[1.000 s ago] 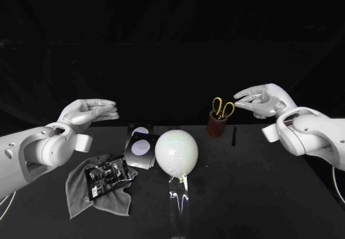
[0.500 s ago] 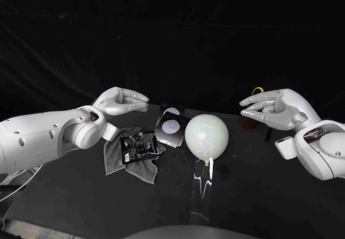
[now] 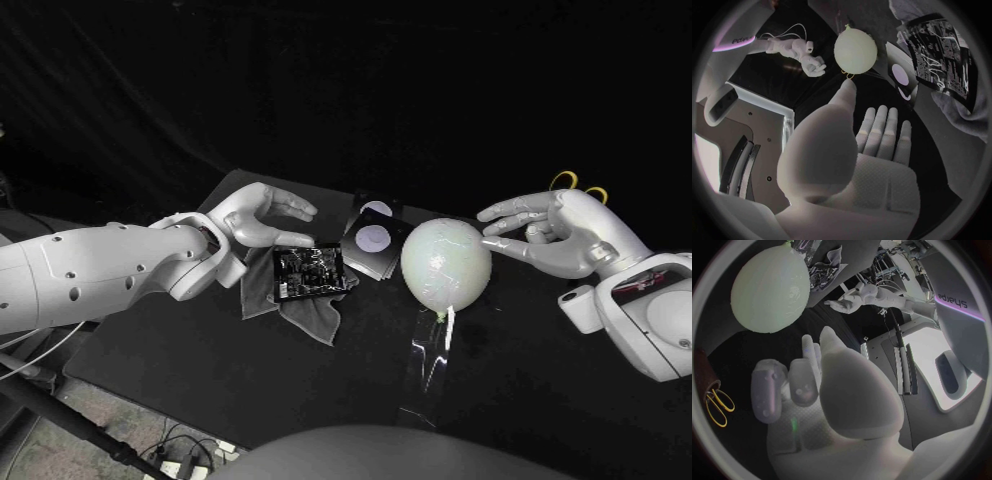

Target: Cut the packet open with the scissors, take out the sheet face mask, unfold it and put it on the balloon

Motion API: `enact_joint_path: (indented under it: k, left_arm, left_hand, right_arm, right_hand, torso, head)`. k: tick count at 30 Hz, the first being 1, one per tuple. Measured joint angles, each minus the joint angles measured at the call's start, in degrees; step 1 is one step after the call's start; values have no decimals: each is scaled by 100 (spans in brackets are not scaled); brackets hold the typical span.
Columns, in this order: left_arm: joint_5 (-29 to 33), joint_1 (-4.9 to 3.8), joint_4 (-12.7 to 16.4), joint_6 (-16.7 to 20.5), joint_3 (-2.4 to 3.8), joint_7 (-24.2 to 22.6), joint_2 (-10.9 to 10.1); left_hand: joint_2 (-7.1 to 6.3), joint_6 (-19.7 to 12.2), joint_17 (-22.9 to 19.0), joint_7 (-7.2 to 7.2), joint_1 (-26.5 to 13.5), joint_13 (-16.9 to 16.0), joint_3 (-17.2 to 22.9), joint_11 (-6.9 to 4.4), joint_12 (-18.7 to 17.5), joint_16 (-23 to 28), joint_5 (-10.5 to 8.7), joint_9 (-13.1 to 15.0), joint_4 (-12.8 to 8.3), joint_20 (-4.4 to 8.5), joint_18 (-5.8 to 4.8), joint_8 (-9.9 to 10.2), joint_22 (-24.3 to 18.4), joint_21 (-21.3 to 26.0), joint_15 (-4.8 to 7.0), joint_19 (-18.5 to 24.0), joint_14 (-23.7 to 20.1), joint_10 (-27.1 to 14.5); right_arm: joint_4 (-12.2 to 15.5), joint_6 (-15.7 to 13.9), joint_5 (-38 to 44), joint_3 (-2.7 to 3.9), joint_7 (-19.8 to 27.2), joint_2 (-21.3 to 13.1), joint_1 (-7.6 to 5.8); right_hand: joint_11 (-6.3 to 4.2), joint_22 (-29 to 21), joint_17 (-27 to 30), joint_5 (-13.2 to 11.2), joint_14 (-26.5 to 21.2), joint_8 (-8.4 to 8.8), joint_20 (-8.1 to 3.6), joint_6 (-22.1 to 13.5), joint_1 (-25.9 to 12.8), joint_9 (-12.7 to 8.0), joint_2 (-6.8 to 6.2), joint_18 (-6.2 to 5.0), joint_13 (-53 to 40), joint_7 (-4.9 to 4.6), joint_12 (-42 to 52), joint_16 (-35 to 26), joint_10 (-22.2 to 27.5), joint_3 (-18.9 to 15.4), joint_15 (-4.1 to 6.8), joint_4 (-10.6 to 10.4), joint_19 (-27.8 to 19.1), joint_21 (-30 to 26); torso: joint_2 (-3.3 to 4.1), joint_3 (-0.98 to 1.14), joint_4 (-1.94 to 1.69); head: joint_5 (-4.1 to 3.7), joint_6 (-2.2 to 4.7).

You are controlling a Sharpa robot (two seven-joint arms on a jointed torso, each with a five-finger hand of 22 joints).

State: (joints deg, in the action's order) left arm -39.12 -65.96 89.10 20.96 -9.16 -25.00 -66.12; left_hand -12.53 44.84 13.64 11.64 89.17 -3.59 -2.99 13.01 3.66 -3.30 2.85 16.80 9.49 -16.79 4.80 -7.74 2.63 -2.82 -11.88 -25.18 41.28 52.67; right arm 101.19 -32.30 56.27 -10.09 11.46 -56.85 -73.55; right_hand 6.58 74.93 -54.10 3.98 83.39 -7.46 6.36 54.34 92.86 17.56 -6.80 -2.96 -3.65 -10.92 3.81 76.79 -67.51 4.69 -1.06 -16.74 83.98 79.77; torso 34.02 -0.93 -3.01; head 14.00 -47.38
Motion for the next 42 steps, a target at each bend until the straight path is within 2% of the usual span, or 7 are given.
enact_joint_path:
  k: [2, 3, 5, 11, 18, 31, 42]
  left_arm:
    - [-279, 78, 12, 192, 0, 44, -1]
    - [-371, 102, 14, 254, -1, 64, -1]
    - [-680, 178, 18, 458, -5, 150, 6]
    - [-1506, 361, 22, 875, -6, 530, 98]
    - [-2239, 591, 1, 1096, -7, 1054, 254]
    - [-2816, 680, -176, 1147, -4, 1684, 628]
    - [-3118, 710, -361, 992, -1, 2118, 829]
  left_hand:
    - [-82, -123, -95, -18, 198, 3, -305, 26, 0, 0, 0, -50, 329, -1, -9, 46, -13, 21, -34, 128, -292, -131]
    - [-179, -236, -165, -32, 409, 2, -542, 47, 0, 0, 0, -85, 630, -3, -92, 83, -13, 22, -61, 212, -498, -302]
    - [-285, -388, -277, -59, 500, 28, -761, 34, -38, 39, 0, -141, 748, -10, -89, 123, -27, 23, -75, 362, -845, -705]
    - [-471, -638, -434, -108, 375, 46, -918, -90, -38, 39, 0, -223, 767, 0, -89, 179, -52, 50, 53, 634, -1335, -1230]
    - [-489, -679, -460, -108, 256, 46, -936, -104, -38, 39, 0, -240, 780, 0, -89, 179, -52, 50, 81, 634, -1405, -1346]
    - [-497, -682, -474, -112, 129, 45, -965, -123, -38, 39, 0, -245, 782, 0, -89, 179, -45, 49, 105, 634, -1429, -1372]
    - [-497, -1020, -570, -163, 129, 77, -974, -164, -73, 65, 0, -352, 773, 42, -88, 253, -46, 49, 153, 675, -1743, -1900]
  right_arm:
    - [23, -2, 104, 0, -38, 18, 13]
    - [41, -3, 163, 0, -58, 28, 20]
    - [82, -6, 286, 0, -98, 47, 28]
    - [145, -33, 509, 0, -163, 52, 43]
    - [183, -74, 643, 1, -193, 43, 48]
    - [271, -84, 647, 2, -224, -4, 50]
    - [313, -79, 614, 2, -251, -43, 50]
  right_hand:
    - [60, -1, 32, -15, -10, 64, 49, -111, -21, -22, -21, 0, 14, -51, -19, 0, 215, -19, -73, 19, 7, -72]
    - [68, -1, 39, -15, -18, 74, 54, -120, -21, -25, -21, 0, 14, -61, -19, 0, 243, -24, -80, 24, 11, -80]
    - [118, -3, 96, -15, -55, 135, 107, -208, -21, -43, -21, -1, 14, -107, -19, 0, 438, -30, -117, 60, 2, -148]
    - [161, -3, 260, -14, -79, 173, 126, -236, -21, -50, -21, 0, 14, -134, -19, -80, 560, -49, -141, 80, 3, -302]
    - [161, 0, 326, -14, -100, 173, 147, -237, -43, -51, -43, 0, 14, -133, -18, -122, 560, -49, -162, 79, -17, -363]
    - [140, 2, 274, -14, -100, 173, 168, -245, -43, -46, -43, 0, 1, -124, -18, -122, 537, -34, -161, 95, 2, -312]
    - [141, -3, 274, -14, -100, 173, 177, -242, -43, -46, -43, 0, -4, -120, -18, -123, 537, -34, -161, 95, -7, -312]
  torso:
    - [-7, 0, -4]
    - [-9, 0, -6]
    - [-14, 0, -7]
    - [-15, 3, -1]
    - [-17, 7, -1]
    - [-20, 8, -5]
    - [-29, 13, 0]
  head:
    - [28, -3]
    - [37, -7]
    - [69, -11]
    - [131, -4]
    - [137, 9]
    - [99, 22]
    - [74, -21]
